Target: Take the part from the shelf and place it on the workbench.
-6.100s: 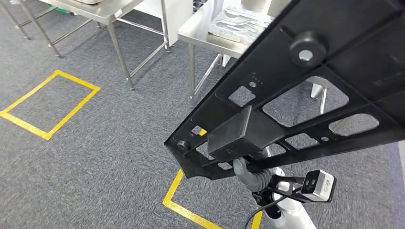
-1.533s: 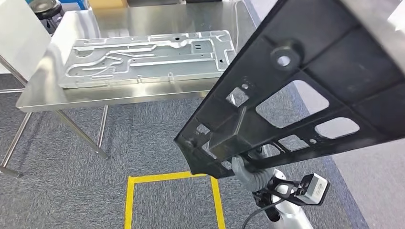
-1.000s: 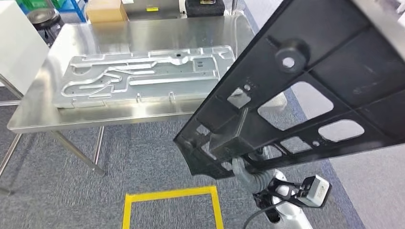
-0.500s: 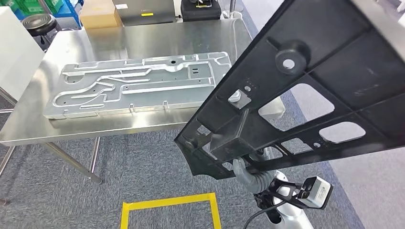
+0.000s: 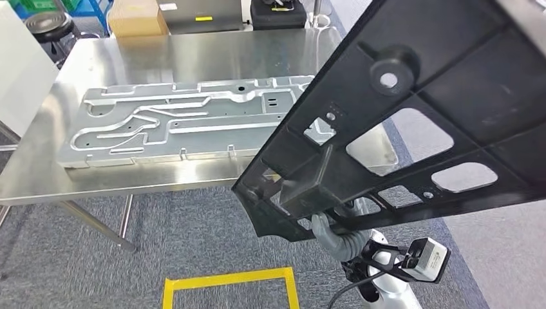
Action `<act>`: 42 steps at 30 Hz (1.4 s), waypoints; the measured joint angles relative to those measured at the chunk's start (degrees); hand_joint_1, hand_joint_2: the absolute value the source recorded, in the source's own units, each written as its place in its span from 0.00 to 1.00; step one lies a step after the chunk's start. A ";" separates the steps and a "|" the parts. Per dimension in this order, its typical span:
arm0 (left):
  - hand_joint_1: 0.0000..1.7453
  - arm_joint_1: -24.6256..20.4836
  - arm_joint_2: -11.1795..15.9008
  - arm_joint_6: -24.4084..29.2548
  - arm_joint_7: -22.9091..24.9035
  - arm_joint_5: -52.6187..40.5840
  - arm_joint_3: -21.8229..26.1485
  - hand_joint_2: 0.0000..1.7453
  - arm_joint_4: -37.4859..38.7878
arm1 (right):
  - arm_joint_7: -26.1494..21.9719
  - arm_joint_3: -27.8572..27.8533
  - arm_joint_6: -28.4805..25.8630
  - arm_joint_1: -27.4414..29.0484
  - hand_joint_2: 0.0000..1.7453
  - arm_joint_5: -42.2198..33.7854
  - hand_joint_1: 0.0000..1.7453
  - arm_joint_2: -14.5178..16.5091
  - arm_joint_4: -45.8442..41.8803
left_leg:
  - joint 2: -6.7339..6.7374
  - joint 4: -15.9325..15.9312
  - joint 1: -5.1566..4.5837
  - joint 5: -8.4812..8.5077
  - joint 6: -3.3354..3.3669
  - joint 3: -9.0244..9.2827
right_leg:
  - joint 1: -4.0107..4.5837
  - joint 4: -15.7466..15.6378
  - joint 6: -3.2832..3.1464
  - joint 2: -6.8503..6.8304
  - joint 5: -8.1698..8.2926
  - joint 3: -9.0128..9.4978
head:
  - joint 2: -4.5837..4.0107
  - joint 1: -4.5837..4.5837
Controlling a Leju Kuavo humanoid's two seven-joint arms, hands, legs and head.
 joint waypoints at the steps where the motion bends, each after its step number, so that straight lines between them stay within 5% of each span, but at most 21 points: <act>1: 0.00 -0.06 -0.03 -0.05 -0.03 -0.03 0.00 0.00 0.00 | 0.02 -0.02 -0.04 -0.05 1.00 -0.05 1.00 -0.01 -0.16 | -0.04 -0.14 0.05 -0.17 0.30 0.45 | -0.09 2.61 0.24 0.01 -1.03 -1.47 | 0.00 0.00; 3: 0.00 -0.15 -0.06 -0.09 -0.07 -0.04 0.01 0.00 0.00 | 0.05 -0.04 -0.16 -0.07 1.00 -0.12 1.00 -0.02 -0.35 | -0.07 -0.17 -0.05 -0.74 0.67 1.03 | -0.14 9.79 0.51 0.01 -3.68 -6.20 | 0.00 0.00; 5: 0.00 -0.10 -0.08 0.01 -0.07 0.15 0.04 0.00 0.00 | 0.04 -0.06 -0.57 0.05 1.00 -0.10 1.00 -0.03 -0.39 | -0.16 -0.15 -0.20 -1.55 0.75 1.85 | -0.13 13.77 0.44 0.01 -4.35 -10.13 | 0.00 0.00; 7: 0.00 -0.01 -0.20 0.22 -0.07 0.53 0.11 0.00 0.00 | 0.01 -0.09 -1.24 0.10 1.00 0.06 1.00 -0.04 -0.58 | -0.28 -0.17 -0.38 -2.58 0.66 3.27 | 0.03 9.98 -0.07 0.01 -0.69 -10.25 | 0.00 0.00; 8: 0.00 0.04 -0.36 0.33 -0.09 0.73 0.17 0.00 0.00 | -0.01 -0.14 -1.66 0.12 1.00 0.19 1.00 -0.04 -0.82 | -0.32 -0.23 -0.44 -3.13 0.59 3.96 | 0.25 5.97 -0.58 0.00 2.45 -9.25 | 0.00 0.01; 10: 0.00 0.04 -0.69 0.45 -0.14 1.03 0.37 0.00 0.00 | 0.15 -0.34 -2.81 0.14 1.00 0.41 1.00 -0.04 -1.38 | -0.41 -0.43 -0.52 -4.14 0.14 4.93 | 0.80 0.14 -1.46 0.01 6.15 -7.62 | 0.00 0.02; 14: 0.00 -0.22 -0.87 0.46 -0.17 1.03 0.50 0.00 0.00 | 1.81 -1.17 -5.66 -2.33 1.00 0.32 1.00 -0.04 -1.12 | -0.20 -0.23 -0.59 -4.40 -1.19 6.27 | 0.82 -2.49 -2.54 0.26 6.66 -5.99 | 0.00 0.09; 16: 0.00 -0.47 -0.88 0.39 -0.20 0.89 0.51 0.00 0.00 | 2.26 -1.87 -6.20 -4.46 1.00 -0.15 1.00 -0.04 -0.22 | -0.16 3.36 -0.46 -5.36 -1.80 4.62 | 0.45 -3.12 -2.96 0.30 6.26 -4.69 | 0.00 0.08; 20: 0.00 -0.21 -0.86 0.20 -0.33 0.77 0.52 0.00 0.00 | 3.33 -3.54 -6.97 -6.33 1.00 -0.60 1.00 -0.06 1.70 | -0.13 15.11 0.22 -9.82 -2.69 -4.20 | 0.31 -3.26 -3.10 0.21 4.60 -2.82 | 0.00 0.07; 22: 0.00 0.07 -0.81 0.11 -0.43 0.75 0.52 0.00 0.00 | 3.71 -4.40 -7.15 -6.87 1.00 -0.55 1.00 -0.07 2.75 | -0.10 12.46 0.51 -7.42 -3.05 -5.19 | 0.15 -3.19 -2.79 0.27 3.53 -1.47 | 0.00 0.07; 25: 0.00 0.16 -0.69 -0.25 -0.86 0.63 0.54 0.00 0.00 | 5.02 -6.00 -10.87 -8.50 1.00 2.82 1.00 -0.23 4.84 | -0.05 2.64 0.67 0.87 -3.07 -3.49 | 0.00 -2.69 -1.86 0.34 1.73 0.36 | 0.00 0.07; 26: 0.00 0.14 -0.65 -0.42 -1.05 0.57 0.54 0.00 0.00 | 5.65 -6.75 -13.27 -9.43 1.00 5.28 1.00 -0.42 6.24 | -0.06 1.26 0.53 2.26 -2.69 -3.31 | 0.01 -2.46 -1.45 0.37 1.25 0.51 | 0.00 0.08; 31: 0.00 -0.22 -0.44 -1.03 -1.66 -0.67 0.39 0.00 0.00 | 12.14 -10.70 -29.07 -19.05 1.00 29.79 1.00 -2.14 21.03 | -0.14 0.73 0.38 2.44 -0.52 -3.23 | -0.27 0.11 0.15 0.24 -0.98 -0.79 | 0.00 0.07; 34: 0.00 -0.68 -0.24 -1.31 -1.86 -1.76 0.02 0.00 0.00 | 21.88 -7.68 -36.80 -28.49 1.00 53.41 1.00 -2.44 33.79 | 0.06 0.63 0.23 2.12 -0.02 -3.01 | -0.30 11.21 0.48 0.13 -4.75 -7.45 | 0.00 0.07; 35: 0.00 -0.93 -0.20 -1.37 -1.89 -2.04 -0.11 0.00 0.00 | 25.55 -6.03 -38.14 -31.47 1.00 61.57 1.00 -2.23 38.60 | 0.08 0.63 0.16 2.00 0.06 -2.89 | -0.30 13.97 0.46 0.11 -4.87 -9.48 | 0.00 0.07; 37: 0.00 -1.30 -0.16 -1.44 -1.91 -2.40 -0.34 0.00 0.00 | 31.23 -2.42 -38.71 -36.46 1.00 74.04 1.00 -1.29 47.60 | -0.14 0.64 0.11 1.67 0.06 -2.39 | -0.26 13.00 0.12 0.10 -1.69 -10.47 | 0.00 0.07; 40: 0.00 -1.40 -0.22 -1.55 -1.96 -2.61 -0.65 0.00 0.00 | 34.34 2.68 -37.97 -42.34 1.00 82.36 1.00 0.72 57.64 | -0.56 0.69 0.01 1.16 -0.36 -1.78 | 0.10 2.33 -0.89 0.18 5.29 -7.09 | 0.00 0.06; 42: 0.00 -1.44 -0.27 -1.64 -1.97 -2.68 -0.81 0.00 0.00 | 34.56 5.47 -37.38 -45.23 1.00 85.09 1.00 2.13 62.84 | -0.79 0.67 0.03 1.13 -0.92 -2.10 | 0.53 -0.76 -1.44 0.22 5.84 -6.19 | 0.00 0.06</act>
